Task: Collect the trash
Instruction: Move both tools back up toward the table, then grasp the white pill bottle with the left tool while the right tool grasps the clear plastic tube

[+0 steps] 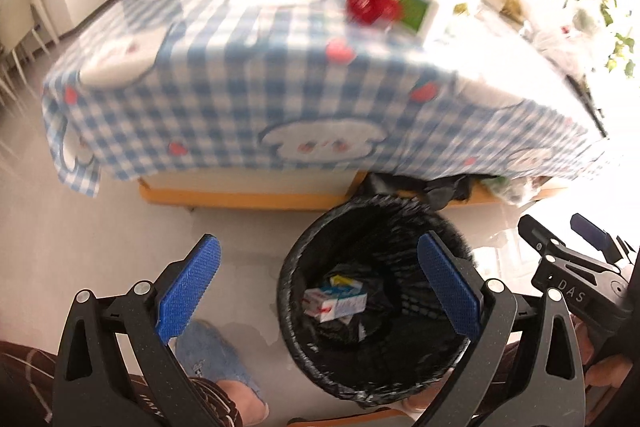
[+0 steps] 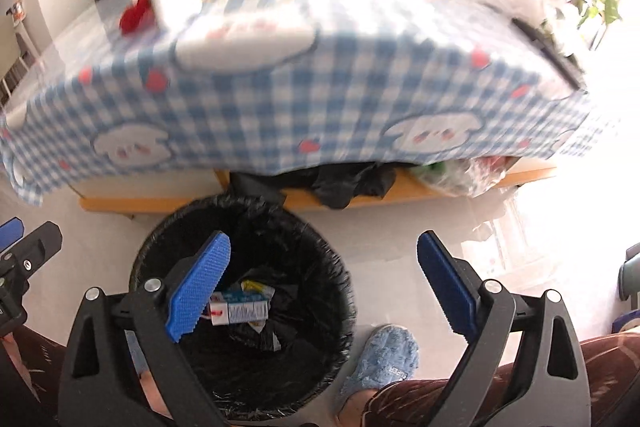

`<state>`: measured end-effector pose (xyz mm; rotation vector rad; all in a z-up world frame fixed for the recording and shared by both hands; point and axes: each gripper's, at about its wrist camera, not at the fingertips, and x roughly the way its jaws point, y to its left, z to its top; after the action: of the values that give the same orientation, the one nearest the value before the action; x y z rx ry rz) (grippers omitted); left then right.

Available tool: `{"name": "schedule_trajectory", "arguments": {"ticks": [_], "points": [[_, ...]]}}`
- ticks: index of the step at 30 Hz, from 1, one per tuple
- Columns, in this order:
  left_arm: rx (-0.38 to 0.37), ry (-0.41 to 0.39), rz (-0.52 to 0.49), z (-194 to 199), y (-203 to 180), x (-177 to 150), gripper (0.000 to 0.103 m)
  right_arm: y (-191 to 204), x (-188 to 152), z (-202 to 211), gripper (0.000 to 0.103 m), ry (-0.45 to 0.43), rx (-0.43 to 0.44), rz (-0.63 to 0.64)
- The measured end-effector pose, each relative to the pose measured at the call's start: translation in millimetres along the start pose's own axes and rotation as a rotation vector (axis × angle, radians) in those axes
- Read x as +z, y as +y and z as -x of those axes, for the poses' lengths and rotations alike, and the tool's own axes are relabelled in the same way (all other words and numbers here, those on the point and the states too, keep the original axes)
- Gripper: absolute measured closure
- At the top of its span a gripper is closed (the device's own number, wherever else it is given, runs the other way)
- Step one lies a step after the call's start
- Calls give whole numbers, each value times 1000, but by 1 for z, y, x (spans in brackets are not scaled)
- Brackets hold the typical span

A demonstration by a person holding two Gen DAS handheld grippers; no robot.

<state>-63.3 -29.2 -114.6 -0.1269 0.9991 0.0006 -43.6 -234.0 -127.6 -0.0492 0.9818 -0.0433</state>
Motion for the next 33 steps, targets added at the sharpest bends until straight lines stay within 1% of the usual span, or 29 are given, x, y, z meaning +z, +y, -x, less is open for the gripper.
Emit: {"name": "schedule_trajectory", "arguments": {"ticks": [4,7,10,14,16,22,28,33], "points": [[-25,-4,24,15,-5,15,6,-11,15,24,12,-45,10,-13],[-41,-7,19,25,-11,28,6,-19,29,38,12,-75,12,-20],[-36,-27,-7,32,-20,39,6,-25,44,48,12,-102,8,-9],[-46,-27,-12,32,-27,56,6,-32,66,54,12,-130,-4,-4],[-31,-36,-24,30,-33,68,6,-37,76,53,12,-140,-10,-2],[-18,-54,-35,25,-45,101,6,-52,109,46,14,-161,-30,8],[-11,-61,-57,13,-59,129,7,-60,138,25,16,-150,-22,16],[-5,-52,-90,-7,-74,147,7,-65,156,2,22,-123,-1,-5]]}}
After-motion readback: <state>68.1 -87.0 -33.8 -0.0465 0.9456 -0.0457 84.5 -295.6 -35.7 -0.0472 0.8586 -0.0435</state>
